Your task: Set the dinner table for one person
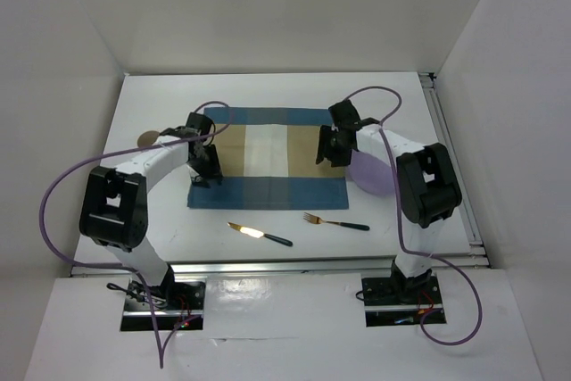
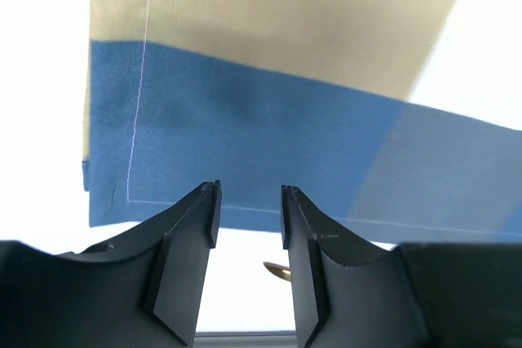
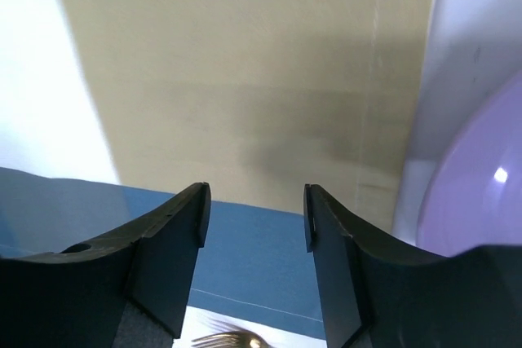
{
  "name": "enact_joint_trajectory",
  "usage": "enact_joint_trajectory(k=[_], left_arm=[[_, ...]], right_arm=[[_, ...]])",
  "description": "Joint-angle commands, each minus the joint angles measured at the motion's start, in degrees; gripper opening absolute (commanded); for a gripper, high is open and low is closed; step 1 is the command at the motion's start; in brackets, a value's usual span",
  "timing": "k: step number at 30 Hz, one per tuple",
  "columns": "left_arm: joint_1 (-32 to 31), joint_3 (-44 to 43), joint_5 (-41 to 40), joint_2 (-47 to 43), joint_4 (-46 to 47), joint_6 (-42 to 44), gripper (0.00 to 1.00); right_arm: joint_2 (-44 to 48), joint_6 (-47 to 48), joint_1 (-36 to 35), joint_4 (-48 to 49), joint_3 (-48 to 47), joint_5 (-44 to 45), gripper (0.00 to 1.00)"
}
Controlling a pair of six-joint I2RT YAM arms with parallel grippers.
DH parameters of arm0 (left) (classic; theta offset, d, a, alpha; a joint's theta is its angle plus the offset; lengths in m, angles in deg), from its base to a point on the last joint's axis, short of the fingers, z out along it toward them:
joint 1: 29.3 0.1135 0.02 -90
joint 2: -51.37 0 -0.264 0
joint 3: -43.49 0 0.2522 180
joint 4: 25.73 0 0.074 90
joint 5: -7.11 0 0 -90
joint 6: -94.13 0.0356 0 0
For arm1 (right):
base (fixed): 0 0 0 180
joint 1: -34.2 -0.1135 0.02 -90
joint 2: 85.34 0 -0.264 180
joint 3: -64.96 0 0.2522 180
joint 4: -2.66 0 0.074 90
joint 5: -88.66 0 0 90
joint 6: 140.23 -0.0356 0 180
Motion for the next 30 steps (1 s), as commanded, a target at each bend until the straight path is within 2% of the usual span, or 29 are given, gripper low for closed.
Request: enact_joint_trajectory(k=[1, 7, 10, 14, 16, 20, 23, 30], left_arm=[[-0.16, -6.74, -1.31, -4.77, -4.74, 0.02, 0.54], [0.71, -18.25, -8.77, -6.36, -9.14, 2.04, 0.56], [4.66, -23.09, -11.59, -5.66, -10.38, 2.57, 0.58], [11.69, -26.62, -10.38, -3.91, -10.38, 4.14, 0.70], [13.98, -28.20, -10.37, -2.41, -10.38, 4.68, 0.72], [15.48, -32.24, -14.57, 3.91, -12.47, 4.60, 0.72], [16.79, -33.39, -14.07, 7.96, -11.96, 4.59, 0.71], [16.80, -34.54, -16.17, 13.06, -11.43, 3.45, 0.63]], right_arm=[[2.63, 1.10, -0.64, -1.85, -4.96, 0.29, 0.62], [7.72, 1.72, -1.17, -2.37, -8.13, -1.56, 0.64], [11.50, 2.25, -1.17, -0.80, -6.99, -4.20, 0.64], [14.32, 1.72, -1.17, -0.18, -4.88, -5.26, 0.65], [15.72, 1.72, -1.17, -0.18, -4.88, -5.26, 0.67], [15.73, 1.72, -1.17, -0.18, -4.35, -5.87, 0.68], [14.50, 2.25, -1.17, -0.18, -4.88, -6.49, 0.69], [13.44, 2.25, -1.17, -0.18, -4.35, -6.49, 0.69]])
